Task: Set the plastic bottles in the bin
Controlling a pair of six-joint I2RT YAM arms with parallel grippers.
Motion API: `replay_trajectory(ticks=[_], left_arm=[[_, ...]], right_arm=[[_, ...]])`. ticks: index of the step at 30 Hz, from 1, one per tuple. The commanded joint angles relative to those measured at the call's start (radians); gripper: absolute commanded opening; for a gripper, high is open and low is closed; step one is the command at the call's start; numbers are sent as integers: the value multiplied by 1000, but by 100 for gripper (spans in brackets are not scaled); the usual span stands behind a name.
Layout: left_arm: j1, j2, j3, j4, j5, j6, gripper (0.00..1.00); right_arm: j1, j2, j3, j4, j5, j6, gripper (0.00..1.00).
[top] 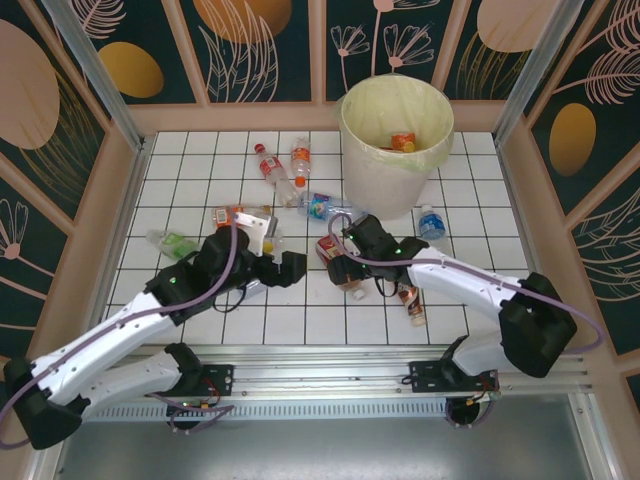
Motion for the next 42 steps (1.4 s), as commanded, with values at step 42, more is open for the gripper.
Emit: replay_trajectory(ticks=[42], left_arm=[[4,-221,-111,55,-33,187,99]], right_arm=[[54,462,315,-75,192,-104,78]])
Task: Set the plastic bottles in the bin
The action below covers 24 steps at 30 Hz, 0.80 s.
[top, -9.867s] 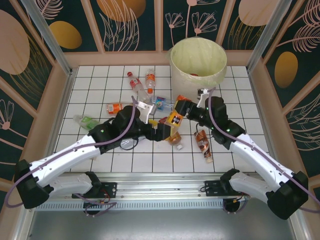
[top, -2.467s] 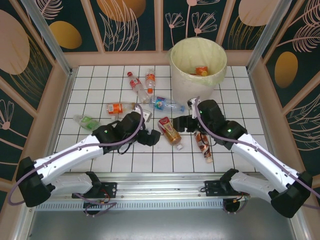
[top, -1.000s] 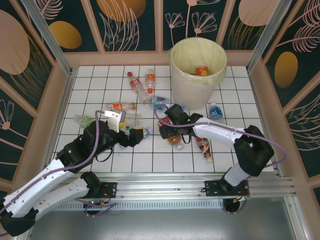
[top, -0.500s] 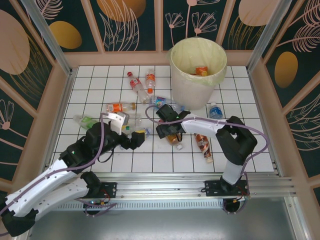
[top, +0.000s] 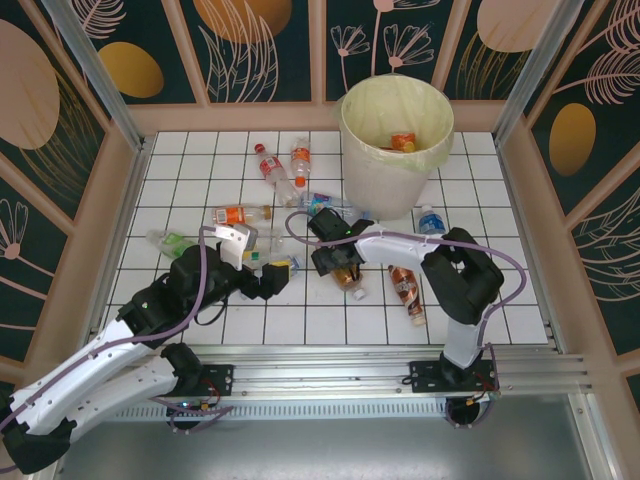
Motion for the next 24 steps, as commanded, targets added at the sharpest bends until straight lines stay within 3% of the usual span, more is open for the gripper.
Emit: replay_trajectory(ticks=[1,24], left_arm=[[4,-10,-4,29,11,21,99],[3,-23,-6,32,18,22,99]], right_arm=[[12,23,21,-30,18,-15,78],[18,25,25,-34,33,-17,68]])
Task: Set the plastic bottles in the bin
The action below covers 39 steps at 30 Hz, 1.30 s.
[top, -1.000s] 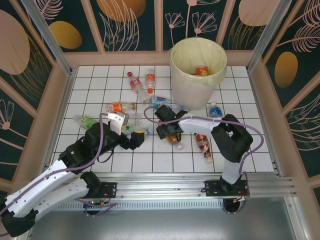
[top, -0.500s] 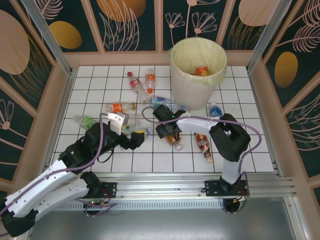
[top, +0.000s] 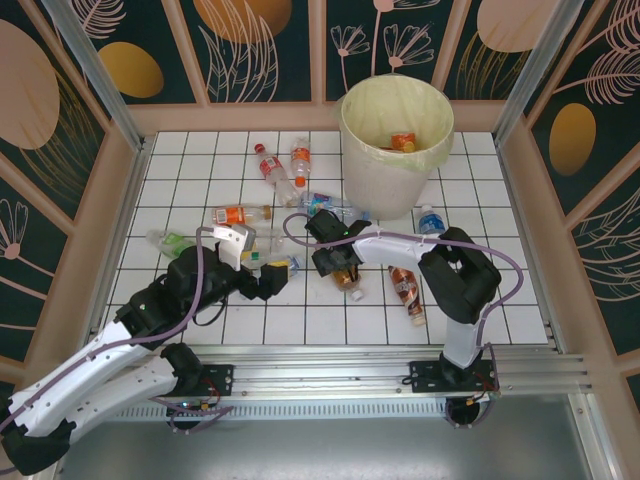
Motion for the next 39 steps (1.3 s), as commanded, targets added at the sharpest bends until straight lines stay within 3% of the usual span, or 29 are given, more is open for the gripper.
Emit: replay_trajectory(ticks=[1,16,39], left_arm=[[3,-8,-5,32,14,21,99],[3,-27,-12,76,49,22,99],[3,-55,-74,381,121,17,99]], right_arm=[[8,10,18,-31,27,-11,68],[7,-113,21,-53,47,-2,68],[-4,-470,202,-9,41,-18,68]])
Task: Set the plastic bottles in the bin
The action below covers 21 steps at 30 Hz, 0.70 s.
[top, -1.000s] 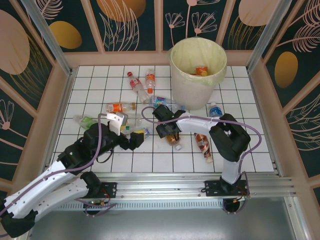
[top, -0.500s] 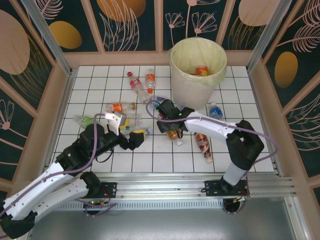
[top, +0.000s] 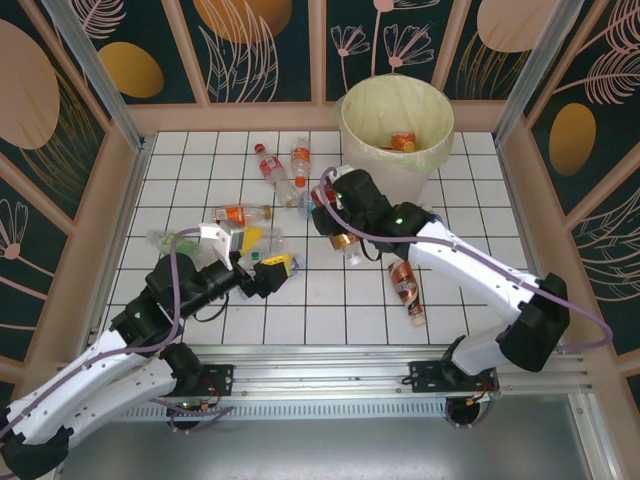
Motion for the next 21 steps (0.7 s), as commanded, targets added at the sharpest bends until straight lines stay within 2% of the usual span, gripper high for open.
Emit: replay_trajectory(ticks=[1,5,10,15,21], left_arm=[[3,17,-16,95,17,13,99],[3,32,-42,134,22,28,99],[3,42,-61,138,-39,47,99],[3,33,-95,156,-119,60,99],[3,24,-116,194,-119,62,99]], right_arm=[[-8,-39,66,35,26,-23,68],[-28,-51,128,52,42,-46,68],[-79,-59,202,76,40,-72,68],[-165,-72,246,118,2,-85,68],[-268,-77,280,193,-41,-96,68]])
